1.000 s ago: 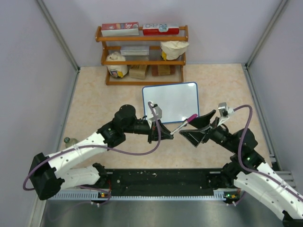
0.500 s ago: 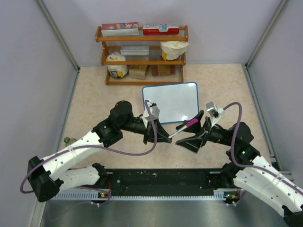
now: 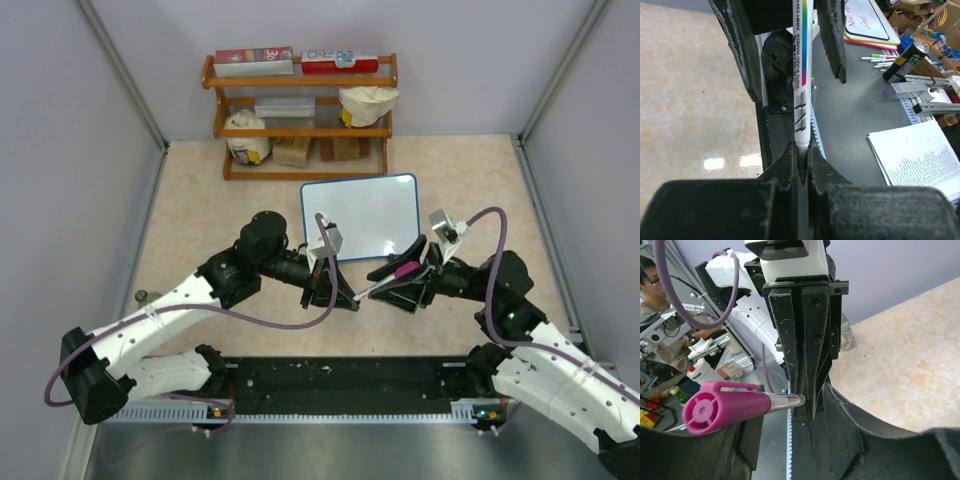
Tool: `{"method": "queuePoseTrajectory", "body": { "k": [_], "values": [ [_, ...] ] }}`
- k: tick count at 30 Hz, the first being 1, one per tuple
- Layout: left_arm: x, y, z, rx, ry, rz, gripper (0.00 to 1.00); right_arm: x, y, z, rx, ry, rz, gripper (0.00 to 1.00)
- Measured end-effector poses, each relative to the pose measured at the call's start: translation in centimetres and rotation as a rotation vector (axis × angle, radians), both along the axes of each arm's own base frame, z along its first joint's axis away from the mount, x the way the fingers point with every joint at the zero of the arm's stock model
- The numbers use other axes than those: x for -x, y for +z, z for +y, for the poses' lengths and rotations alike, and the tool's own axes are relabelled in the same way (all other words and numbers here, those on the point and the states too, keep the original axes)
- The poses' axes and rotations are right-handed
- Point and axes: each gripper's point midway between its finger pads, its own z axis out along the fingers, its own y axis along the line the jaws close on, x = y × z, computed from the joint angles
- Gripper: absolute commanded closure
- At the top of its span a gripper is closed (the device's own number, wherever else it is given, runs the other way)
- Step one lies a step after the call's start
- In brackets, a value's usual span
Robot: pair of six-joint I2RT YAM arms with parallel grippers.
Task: Write a sentence on the whiteboard
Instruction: Pass from the left arm to the right
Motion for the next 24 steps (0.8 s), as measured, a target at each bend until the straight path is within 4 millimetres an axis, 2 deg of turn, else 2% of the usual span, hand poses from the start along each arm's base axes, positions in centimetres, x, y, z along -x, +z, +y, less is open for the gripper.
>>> {"method": "queuePoseTrajectory", "body": {
  "k": [2,3,10,15,22,24],
  "values": [
    [0.0,-0.2,0.0,-0.008,-0.001,0.007,1.0,-0.1,-0.3,0.2,0.01,0.006,0.01,0.61],
    [0.0,-0.2,-0.1,-0.012,-0.001,0.01,1.0,-0.2,-0.5,0.3,0.016,0.011,0.018,0.67],
    [-0.4,-0.7,-0.1,-0.032,0.01,0.025,1.0,0.0,-0.7,0.4,0.026,0.026,0.024,0.8],
    [-0.3,-0.8,0.0,-0.044,0.009,0.04,1.0,-0.4,-1.0,0.4,0.034,0.005,0.013,1.0],
    [-0.6,-1.2,0.0,-0.061,0.031,0.047,1.0,-0.8,-1.4,0.4,0.05,-0.018,0.014,1.0],
    [-0.9,-1.3,-0.1,-0.062,0.046,0.038,0.88,-1.0,-1.5,0.4,0.052,-0.032,0.014,1.0]
  ]
}}
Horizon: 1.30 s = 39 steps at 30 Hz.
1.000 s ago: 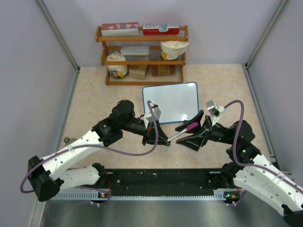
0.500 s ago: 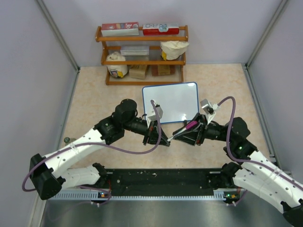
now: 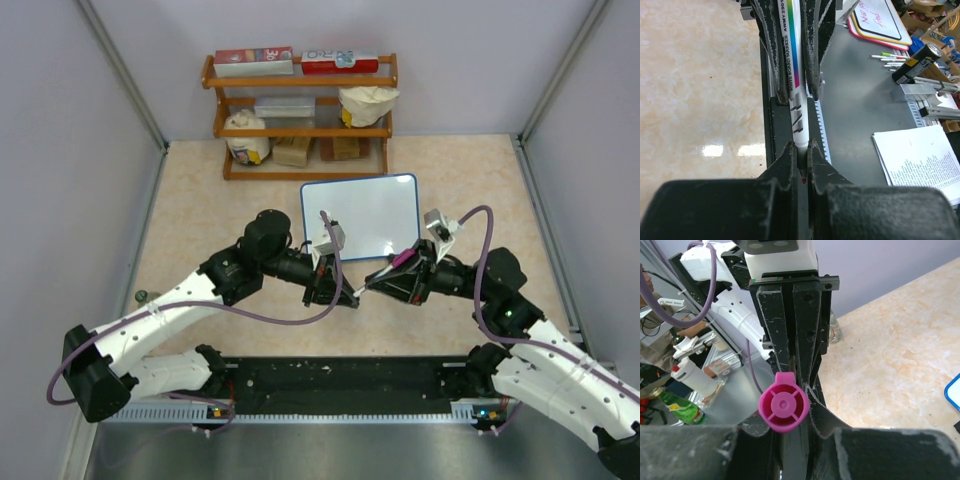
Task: Write a sentence on the whiteboard
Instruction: Pass from the left arm to the right, then move the whiteboard to the center of the board.
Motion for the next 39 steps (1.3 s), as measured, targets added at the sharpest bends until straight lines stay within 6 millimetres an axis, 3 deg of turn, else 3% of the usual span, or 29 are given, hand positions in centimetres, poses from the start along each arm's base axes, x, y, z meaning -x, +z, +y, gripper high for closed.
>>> {"method": "queuePoseTrajectory", "body": {
  "k": [1,4,5,14,19,22,27,34,39],
  "values": [
    [-0.1,0.0,0.0,0.0,0.006,-0.005,0.65,-0.1,0.0,0.0,0.001,-0.006,0.0,1.0],
    [-0.7,0.0,-0.1,0.004,0.033,-0.035,0.26,-0.3,-0.2,-0.1,0.007,-0.024,0.009,1.0],
    [-0.9,0.1,0.0,0.004,0.049,-0.045,0.01,-0.5,-0.4,-0.1,0.012,-0.032,0.016,1.0],
    [-3.6,2.1,1.6,0.074,0.264,-0.085,0.01,-2.8,-2.1,-1.0,0.063,-0.191,0.091,1.0],
    [-6.2,2.8,2.8,0.103,0.447,-0.013,0.01,-3.9,-3.8,-1.5,0.117,-0.27,0.165,1.0],
    [-8.0,2.1,3.7,0.07,0.605,0.075,0.01,-4.2,-4.0,-1.8,0.137,-0.3,0.213,1.0],
    [-10.5,-1.9,5.6,-0.074,0.823,0.219,0.01,-4.8,-4.7,-2.2,0.158,-0.353,0.298,1.0],
    [-12.7,-11.1,7.4,-0.376,1.019,0.347,0.02,-7.0,-7.7,-4.9,0.237,-0.577,0.436,1.0],
    [-13.6,-16.8,8.0,-0.584,1.092,0.414,0.02,-9.4,-8.3,-6.9,0.263,-0.697,0.49,1.0]
  ]
}}
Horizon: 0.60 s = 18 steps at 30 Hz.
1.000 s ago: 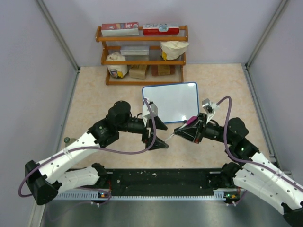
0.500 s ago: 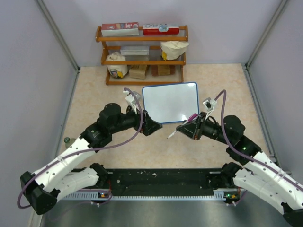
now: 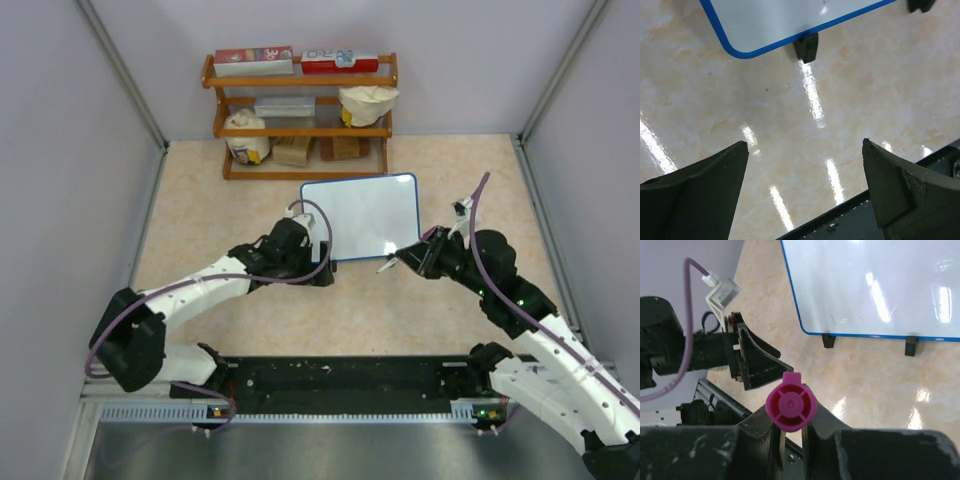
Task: Write a sentence on the whiteboard
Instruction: Move the whiteboard to the center of the board.
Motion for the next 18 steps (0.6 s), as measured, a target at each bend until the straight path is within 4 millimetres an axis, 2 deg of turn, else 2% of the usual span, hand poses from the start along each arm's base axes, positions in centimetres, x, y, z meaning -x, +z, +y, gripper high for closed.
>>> {"method": "queuePoseTrajectory", "body": {
  "k": [4,7,10,11,13,14,18],
  "values": [
    [-0.6,-3.5,-0.5,-0.107,0.018,0.067,0.05,-2.2,-0.3,-0.8,0.013,-0.037,0.054,1.0],
    [-0.9,-4.7,-1.6,-0.148,0.015,0.084,0.11,-3.5,-1.5,-1.1,0.034,-0.033,0.109,1.0],
    [-1.5,-5.9,-2.6,-0.169,0.017,0.093,0.25,-4.0,-2.4,-1.6,0.037,-0.026,0.148,1.0],
    [-1.7,-6.4,-2.8,-0.176,0.021,0.093,0.33,-4.2,-2.6,-1.7,0.034,-0.025,0.157,1.0],
    [-2.0,-7.4,-2.9,-0.191,0.035,0.092,0.41,-4.6,-2.7,-2.3,0.028,-0.027,0.166,1.0],
    [-2.2,-7.8,-2.9,-0.2,0.042,0.091,0.48,-4.7,-2.7,-2.5,0.024,-0.027,0.168,1.0],
    [-3.7,-8.3,-3.6,-0.21,0.073,0.051,0.55,-5.1,-2.0,-2.5,0.013,-0.01,0.157,1.0]
  ]
}}
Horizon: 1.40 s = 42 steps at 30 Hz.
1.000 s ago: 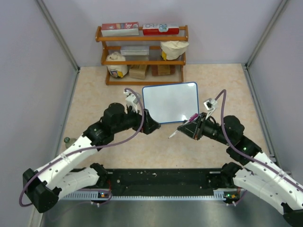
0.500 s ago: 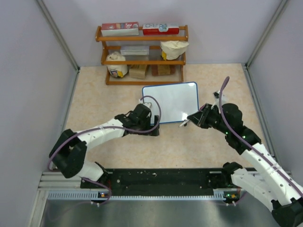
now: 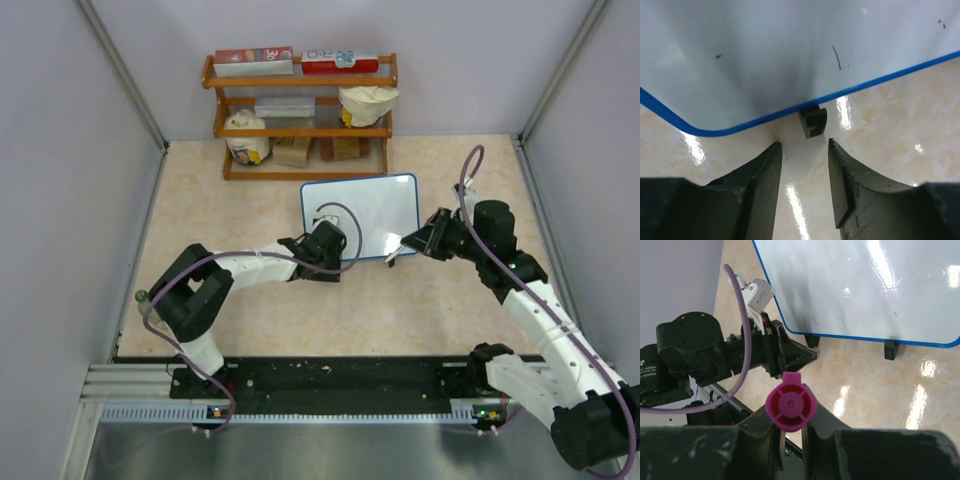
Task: Write a sentence on the whiteboard
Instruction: Move the whiteboard to the center of the board.
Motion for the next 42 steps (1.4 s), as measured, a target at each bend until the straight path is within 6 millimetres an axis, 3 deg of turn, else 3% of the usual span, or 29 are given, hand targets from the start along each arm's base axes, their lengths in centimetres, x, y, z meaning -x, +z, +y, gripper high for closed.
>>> {"method": "queuePoseTrajectory", "body": {
  "k": [5,9,16,23,28,40,42],
  "values": [
    [-1.9,0.0,-1.3,-0.017,0.024,-0.07,0.57,0.1,0.3,0.5,-0.01,0.034,-0.003,1.0],
    [-3.1,-0.3,-2.0,-0.069,0.055,-0.107,0.66,0.1,0.2,0.6,-0.01,0.047,0.0,1.0],
    [-4.3,-0.3,-2.0,-0.105,0.116,-0.148,1.0,0.2,0.2,0.7,-0.007,0.06,-0.006,1.0],
    [-4.1,-0.3,-1.7,-0.096,0.126,-0.169,1.0,0.2,0.2,0.6,-0.004,0.06,-0.011,1.0],
    [-2.4,-0.4,-0.8,-0.111,0.137,-0.161,1.0,0.2,0.5,0.5,-0.002,0.055,-0.024,1.0],
    [4.1,-0.7,-0.3,-0.129,0.144,-0.099,1.0,0.6,0.0,0.2,0.006,0.046,-0.034,1.0],
    [5.0,-0.7,-0.4,-0.128,0.14,-0.09,0.95,0.6,-0.2,0.1,0.009,0.044,-0.035,1.0]
  ]
}}
